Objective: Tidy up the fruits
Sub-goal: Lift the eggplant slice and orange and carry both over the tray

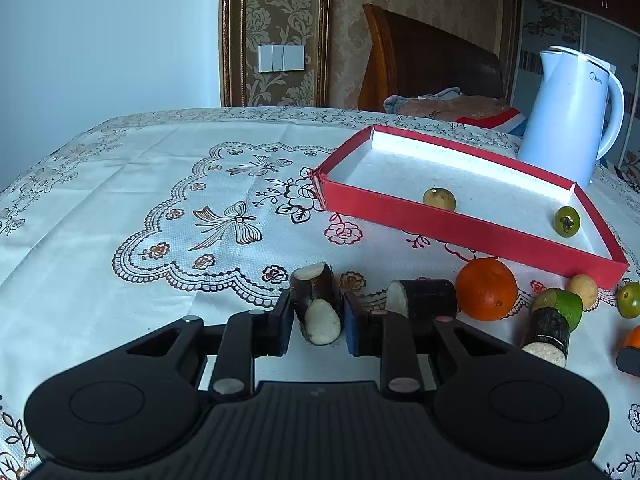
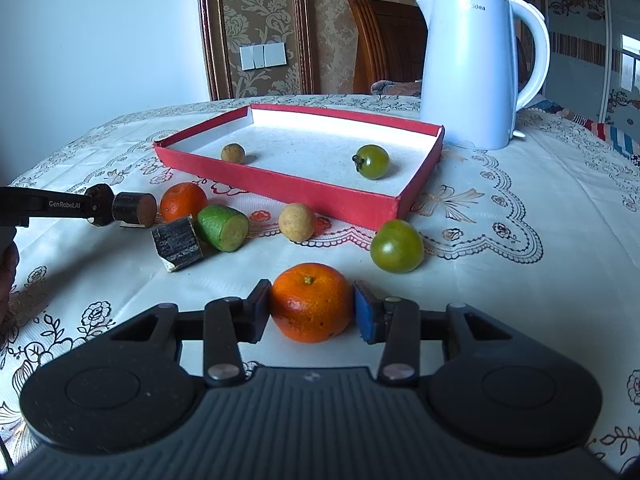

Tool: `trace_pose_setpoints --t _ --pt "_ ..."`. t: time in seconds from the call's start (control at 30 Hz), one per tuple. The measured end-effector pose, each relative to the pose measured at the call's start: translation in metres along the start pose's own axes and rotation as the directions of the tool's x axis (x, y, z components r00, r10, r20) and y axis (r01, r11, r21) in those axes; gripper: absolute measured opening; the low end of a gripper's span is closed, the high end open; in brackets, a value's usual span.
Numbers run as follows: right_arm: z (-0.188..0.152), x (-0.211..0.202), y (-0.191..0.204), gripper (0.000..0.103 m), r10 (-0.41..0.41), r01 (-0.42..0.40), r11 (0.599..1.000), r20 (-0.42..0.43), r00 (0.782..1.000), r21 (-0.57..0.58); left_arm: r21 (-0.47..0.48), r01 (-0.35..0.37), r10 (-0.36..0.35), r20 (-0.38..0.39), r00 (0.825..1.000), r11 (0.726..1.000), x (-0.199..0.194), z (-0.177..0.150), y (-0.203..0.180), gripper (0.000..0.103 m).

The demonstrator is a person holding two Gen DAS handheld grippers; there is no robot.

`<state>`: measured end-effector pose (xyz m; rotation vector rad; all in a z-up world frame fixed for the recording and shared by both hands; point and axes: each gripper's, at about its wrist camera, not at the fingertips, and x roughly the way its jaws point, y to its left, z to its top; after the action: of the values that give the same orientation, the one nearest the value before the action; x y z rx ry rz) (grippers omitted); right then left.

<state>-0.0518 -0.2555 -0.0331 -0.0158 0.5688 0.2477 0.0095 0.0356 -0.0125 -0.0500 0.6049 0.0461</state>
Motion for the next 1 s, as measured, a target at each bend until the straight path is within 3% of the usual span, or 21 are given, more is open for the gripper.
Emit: trace_pose_setpoints --t 0.47,0.73,1.0 --pt "0.000 -0.008 -0.012 0.041 0.010 -0.013 0.997 0.044 0.999 0.070 -0.008 -0.011 0.012 0.113 0.994 1.000 -0.017 0.004 0.001 0.023" --pt "0.009 -0.007 -0.012 0.041 -0.014 0.010 0.998 0.072 0.997 0.057 -0.017 0.022 -0.020 0.075 0.997 1.000 -0.010 0.012 -0.001 0.023" --pt "0.039 0.005 -0.021 0.041 -0.075 0.069 0.996 0.110 0.991 0.057 0.038 0.009 -0.013 0.098 0.995 0.999 0.001 0.035 -0.023 0.023"
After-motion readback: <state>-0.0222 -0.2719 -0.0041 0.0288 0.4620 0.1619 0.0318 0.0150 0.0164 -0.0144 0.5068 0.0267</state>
